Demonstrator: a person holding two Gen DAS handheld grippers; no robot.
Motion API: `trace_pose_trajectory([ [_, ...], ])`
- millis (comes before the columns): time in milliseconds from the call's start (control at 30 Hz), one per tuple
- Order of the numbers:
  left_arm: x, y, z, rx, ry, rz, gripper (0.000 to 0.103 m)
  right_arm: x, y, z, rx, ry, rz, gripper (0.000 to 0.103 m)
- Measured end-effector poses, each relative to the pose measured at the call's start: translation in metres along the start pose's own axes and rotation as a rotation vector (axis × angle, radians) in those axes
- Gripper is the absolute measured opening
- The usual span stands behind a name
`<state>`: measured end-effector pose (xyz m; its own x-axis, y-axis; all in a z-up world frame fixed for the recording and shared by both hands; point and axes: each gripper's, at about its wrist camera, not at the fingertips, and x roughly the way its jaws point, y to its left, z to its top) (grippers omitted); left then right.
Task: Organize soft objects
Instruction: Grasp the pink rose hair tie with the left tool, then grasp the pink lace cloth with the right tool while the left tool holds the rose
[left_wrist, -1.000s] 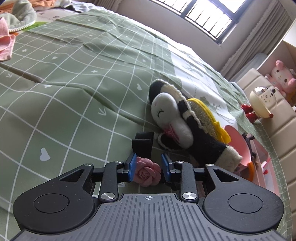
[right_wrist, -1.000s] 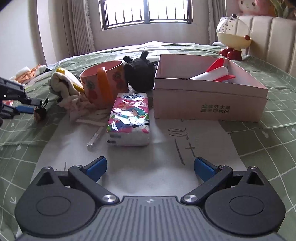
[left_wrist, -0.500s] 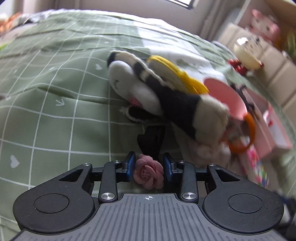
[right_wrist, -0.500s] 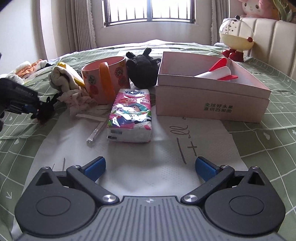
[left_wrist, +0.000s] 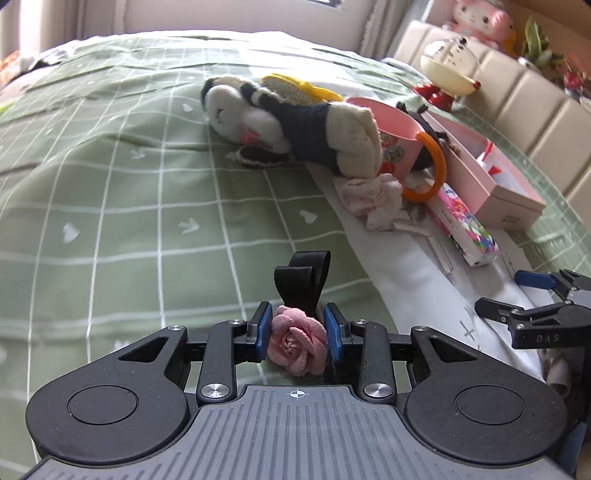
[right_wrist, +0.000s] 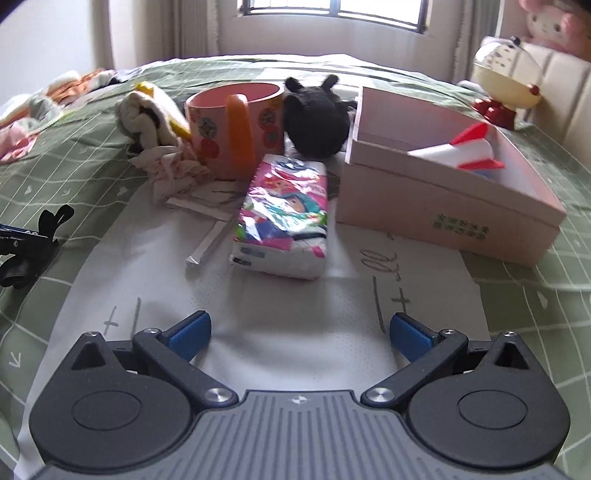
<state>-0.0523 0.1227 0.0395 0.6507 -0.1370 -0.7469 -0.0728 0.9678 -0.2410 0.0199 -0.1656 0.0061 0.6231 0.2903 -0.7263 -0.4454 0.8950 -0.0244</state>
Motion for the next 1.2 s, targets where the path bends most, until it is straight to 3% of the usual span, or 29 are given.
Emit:
trace_pose_trajectory([
  [267,-0.02,0.012,-0.018,-0.067,-0.007,-0.028,0.034,-0.013,0.054,0.053,-0.113,-0.144,0.135,0.095],
  [467,-0.035,0.017,-0.028,-0.06,-0.011,-0.003,0.033,0.037,0.102,0.093,-0.141,-0.127,0.102,0.09],
  [533,-0.037,0.02,-0.031,-0.067,-0.012,-0.002,0.033,0.049,0.114,0.098,-0.167,-0.112,0.08,0.079],
  [600,-0.039,0.024,-0.033,-0.077,-0.015,-0.005,0.033,0.057,0.123,0.102,-0.193,-0.077,0.069,0.037],
  [700,-0.041,0.027,-0.034,-0.084,-0.021,-0.009,0.033,0.061,0.124,0.105,-0.194,0.012,0.08,0.016],
  [900,-0.041,0.027,-0.035,-0.071,-0.008,-0.027,0.033,-0.005,0.102,0.098,-0.146,-0.008,0.209,0.014],
  [1200,-0.04,0.019,-0.003,0.027,0.044,-0.083,0.033,-0.063,0.099,0.093,-0.244,-0.024,0.253,0.014],
])
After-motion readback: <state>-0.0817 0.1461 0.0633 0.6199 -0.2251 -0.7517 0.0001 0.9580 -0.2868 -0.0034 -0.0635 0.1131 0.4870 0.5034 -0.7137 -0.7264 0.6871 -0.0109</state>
